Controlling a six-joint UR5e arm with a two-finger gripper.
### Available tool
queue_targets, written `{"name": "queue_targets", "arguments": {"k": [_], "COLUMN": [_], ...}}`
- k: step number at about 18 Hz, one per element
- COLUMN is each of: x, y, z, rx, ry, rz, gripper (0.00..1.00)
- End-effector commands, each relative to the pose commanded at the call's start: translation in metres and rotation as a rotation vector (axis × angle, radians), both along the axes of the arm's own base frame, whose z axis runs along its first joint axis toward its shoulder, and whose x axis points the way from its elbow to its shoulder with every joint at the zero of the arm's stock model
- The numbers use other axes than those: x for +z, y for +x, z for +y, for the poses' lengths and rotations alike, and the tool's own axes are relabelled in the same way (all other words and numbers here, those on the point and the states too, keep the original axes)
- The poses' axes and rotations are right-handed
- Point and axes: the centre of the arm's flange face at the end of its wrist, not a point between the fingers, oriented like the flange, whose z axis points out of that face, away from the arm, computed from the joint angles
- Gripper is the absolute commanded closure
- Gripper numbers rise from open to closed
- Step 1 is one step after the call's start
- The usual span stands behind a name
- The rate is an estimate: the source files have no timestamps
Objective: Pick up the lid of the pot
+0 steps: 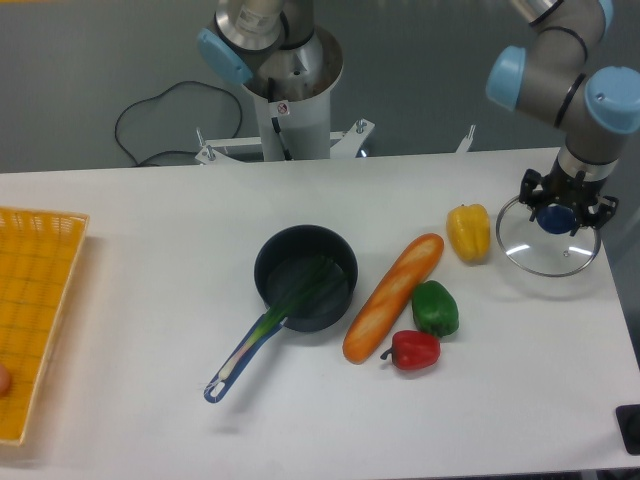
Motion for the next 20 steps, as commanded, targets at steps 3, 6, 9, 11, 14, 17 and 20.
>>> {"name": "queue_targets", "arguments": {"k": [3, 6, 9, 11, 14, 17, 20], "x": [0.009, 0.019, 0.031, 0.037, 0.039, 0.035, 0.031], "y": [0.012, 0.027, 0.048, 0.063, 0.077, 0.084, 0.083], "z": [0.02, 0.04, 0.064, 0.083, 0.101, 0.114, 0.115], "rx": [-0.011, -0.029, -0.073, -0.107, -0.14, -0.162, -0.162], "ry": [0.002, 0.006, 0.02, 0.023, 0.025, 0.022, 0.019], "rz": [-0.002, -0.01, -0.022, -0.028, -0.037, -0.043, -0.047], "gripper": [0.53, 0.53, 0.53, 0.53, 0.53, 0.52, 0.52]}}
